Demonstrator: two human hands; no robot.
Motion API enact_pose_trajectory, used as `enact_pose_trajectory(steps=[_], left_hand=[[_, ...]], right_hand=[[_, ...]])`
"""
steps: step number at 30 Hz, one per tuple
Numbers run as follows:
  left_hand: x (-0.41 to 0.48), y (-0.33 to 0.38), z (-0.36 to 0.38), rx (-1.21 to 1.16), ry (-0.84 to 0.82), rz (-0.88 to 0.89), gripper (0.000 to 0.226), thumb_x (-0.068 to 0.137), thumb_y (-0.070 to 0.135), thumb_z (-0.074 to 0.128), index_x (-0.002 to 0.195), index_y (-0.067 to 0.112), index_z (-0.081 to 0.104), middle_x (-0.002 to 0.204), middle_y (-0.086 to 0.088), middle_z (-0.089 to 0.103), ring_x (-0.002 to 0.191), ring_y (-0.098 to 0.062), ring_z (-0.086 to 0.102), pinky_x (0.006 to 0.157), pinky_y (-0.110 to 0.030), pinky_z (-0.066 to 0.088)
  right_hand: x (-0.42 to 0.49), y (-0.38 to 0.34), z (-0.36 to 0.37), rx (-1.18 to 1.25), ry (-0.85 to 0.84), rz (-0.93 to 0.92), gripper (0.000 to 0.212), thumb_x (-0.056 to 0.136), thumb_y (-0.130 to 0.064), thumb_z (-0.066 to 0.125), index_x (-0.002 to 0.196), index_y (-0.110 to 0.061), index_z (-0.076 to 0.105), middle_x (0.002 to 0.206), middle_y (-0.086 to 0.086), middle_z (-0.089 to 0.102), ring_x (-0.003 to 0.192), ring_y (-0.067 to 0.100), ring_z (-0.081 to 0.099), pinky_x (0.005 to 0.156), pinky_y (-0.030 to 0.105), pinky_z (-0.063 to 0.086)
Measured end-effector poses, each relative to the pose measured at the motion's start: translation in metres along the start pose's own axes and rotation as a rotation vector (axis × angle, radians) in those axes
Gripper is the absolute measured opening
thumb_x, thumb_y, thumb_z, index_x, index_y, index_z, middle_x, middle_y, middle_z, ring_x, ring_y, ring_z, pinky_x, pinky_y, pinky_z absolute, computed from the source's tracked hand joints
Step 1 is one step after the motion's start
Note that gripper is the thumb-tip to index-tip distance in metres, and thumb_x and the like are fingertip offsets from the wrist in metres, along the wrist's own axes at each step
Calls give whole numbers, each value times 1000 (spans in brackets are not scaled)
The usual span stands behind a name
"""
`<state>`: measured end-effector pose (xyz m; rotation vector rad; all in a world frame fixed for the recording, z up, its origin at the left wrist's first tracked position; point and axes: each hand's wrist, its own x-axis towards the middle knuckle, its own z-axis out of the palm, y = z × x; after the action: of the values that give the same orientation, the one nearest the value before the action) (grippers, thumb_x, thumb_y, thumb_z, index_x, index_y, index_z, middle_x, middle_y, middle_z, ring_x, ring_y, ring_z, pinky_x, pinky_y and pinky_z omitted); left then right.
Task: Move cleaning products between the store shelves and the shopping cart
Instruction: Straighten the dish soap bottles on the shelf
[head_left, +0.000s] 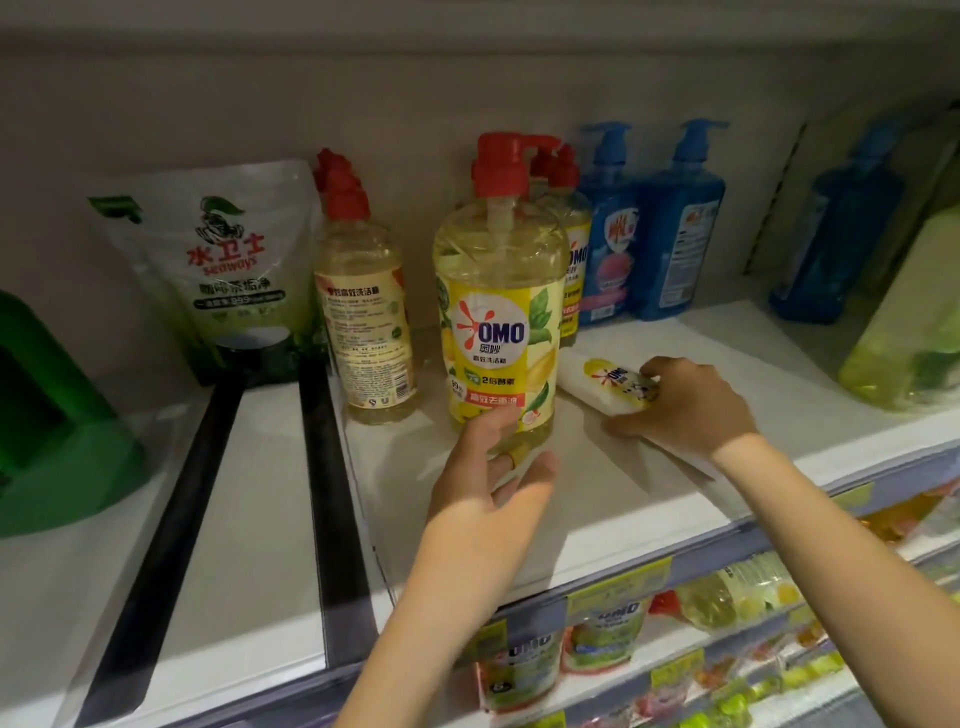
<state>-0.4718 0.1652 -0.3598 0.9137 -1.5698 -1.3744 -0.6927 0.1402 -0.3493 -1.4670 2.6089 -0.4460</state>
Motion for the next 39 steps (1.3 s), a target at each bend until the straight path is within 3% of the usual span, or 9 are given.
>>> enact_pose_trajectory(steps=[2,6,10,15,19,23,26,31,39], left_hand=[[3,-1,1,3,-3,-14,29,91,14,62,115,29,57,118,11,60,109,-6,59,79,-3,45],[9,-2,5,-11,-32,-63,31,79,31,65,110,28,60,115,3,61,106,-18,63,96,-37,52],[13,5,12,-172,-104,-143,18,96,12,55,108,24,60,121,-6,55,103,-19,64,78,-31,59],[9,14,28,-297,-222,-277,11,97,27,53,104,28,60,121,9,57,103,-15,63,84,-42,57],[18,20,46,-364,-157,-347,22,101,33,45,116,22,58,116,-8,67,98,-26,69,85,-52,56],[21,23,53,-266,-127,-312,14,98,34,49,105,28,60,107,-5,70,90,-22,69,71,-39,58],[10,25,48,-299,-143,-298,11,93,36,58,103,33,60,101,2,73,88,-19,70,66,-31,55],[-9,27,38,-364,-215,-251,17,94,30,57,108,25,64,93,-3,76,79,-17,72,61,-28,56],[-45,29,33,-310,-211,-151,37,87,36,57,113,11,67,98,-9,74,84,-20,72,66,-31,57]], right_hand=[[-2,-1,1,25,56,8,66,71,-52,78,123,-17,57,116,9,65,99,28,60,78,34,49],[-8,-4,-8,225,189,58,57,74,-52,76,113,-14,59,105,11,66,81,25,53,67,30,38],[-26,-7,-22,575,190,107,44,69,-51,80,93,-18,62,82,3,66,67,18,58,52,29,38],[-64,-16,-28,913,53,70,41,66,-40,86,93,-16,66,75,0,67,61,15,63,47,22,45],[-82,-23,-19,1039,-14,-4,35,65,-20,88,92,-14,66,78,1,74,70,18,72,57,29,55],[-94,-26,-14,921,40,-69,43,59,-30,82,97,-24,63,97,6,69,82,21,71,69,41,61],[-109,-20,-22,757,-2,-137,46,63,-34,80,104,-32,59,108,1,56,90,13,65,79,36,58],[-133,-6,-28,1235,-255,-196,26,88,-19,67,113,-21,62,101,10,72,86,20,72,70,32,60],[-170,-5,-21,1408,-136,-257,35,88,-20,57,121,-32,60,100,-4,75,88,18,73,68,29,60]])
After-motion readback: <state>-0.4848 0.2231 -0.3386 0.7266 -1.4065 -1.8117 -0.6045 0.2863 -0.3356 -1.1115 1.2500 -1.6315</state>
